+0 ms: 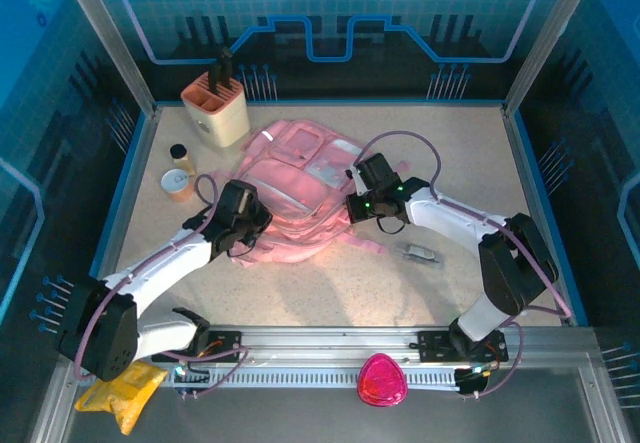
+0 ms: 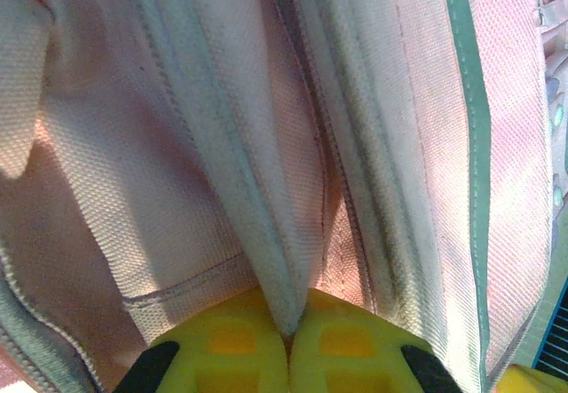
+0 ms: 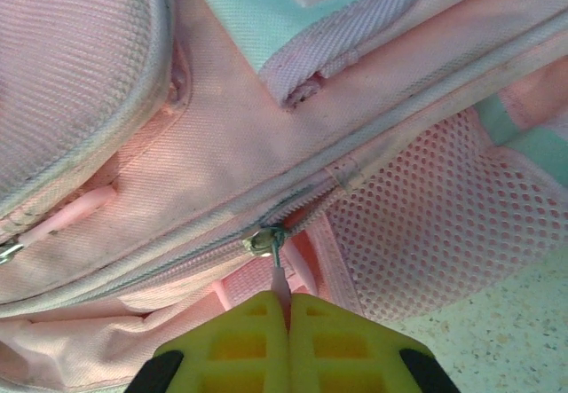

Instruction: Pack the student bag

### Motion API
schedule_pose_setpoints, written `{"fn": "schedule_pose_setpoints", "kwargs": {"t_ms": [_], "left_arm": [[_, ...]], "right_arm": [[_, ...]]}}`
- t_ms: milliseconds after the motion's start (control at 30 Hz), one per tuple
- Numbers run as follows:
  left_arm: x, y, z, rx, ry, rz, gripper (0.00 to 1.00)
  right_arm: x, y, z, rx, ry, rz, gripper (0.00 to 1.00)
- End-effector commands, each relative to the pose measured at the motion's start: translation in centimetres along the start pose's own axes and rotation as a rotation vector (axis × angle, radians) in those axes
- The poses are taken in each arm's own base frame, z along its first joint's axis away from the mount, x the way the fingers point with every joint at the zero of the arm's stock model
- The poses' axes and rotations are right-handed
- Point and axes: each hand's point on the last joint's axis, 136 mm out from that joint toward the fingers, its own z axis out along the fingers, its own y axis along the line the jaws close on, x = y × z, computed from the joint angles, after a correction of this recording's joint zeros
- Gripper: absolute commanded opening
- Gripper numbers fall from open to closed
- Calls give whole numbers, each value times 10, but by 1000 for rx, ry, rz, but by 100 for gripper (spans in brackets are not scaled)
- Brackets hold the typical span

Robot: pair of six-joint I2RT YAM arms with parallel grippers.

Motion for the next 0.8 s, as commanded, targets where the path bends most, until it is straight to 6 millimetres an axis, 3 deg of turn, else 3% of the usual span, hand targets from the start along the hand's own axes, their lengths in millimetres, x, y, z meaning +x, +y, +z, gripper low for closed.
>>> {"fn": "schedule_pose_setpoints", "kwargs": {"t_ms": [0, 200, 400, 767], "left_arm": [[-33, 10, -9, -82, -138, 26, 0], [-31, 3, -10, -75, -115, 59, 0], [-31, -3, -16, -66, -108, 93, 5], [-36, -8, -26, -76, -125, 129, 9]], "right_arm": [[-3, -37, 1, 145, 34, 18, 0], [-10, -18, -9, 86, -3, 0, 3], [-19, -18, -24, 100, -34, -25, 9], [-22, -19, -5, 105, -6, -48, 8]]}}
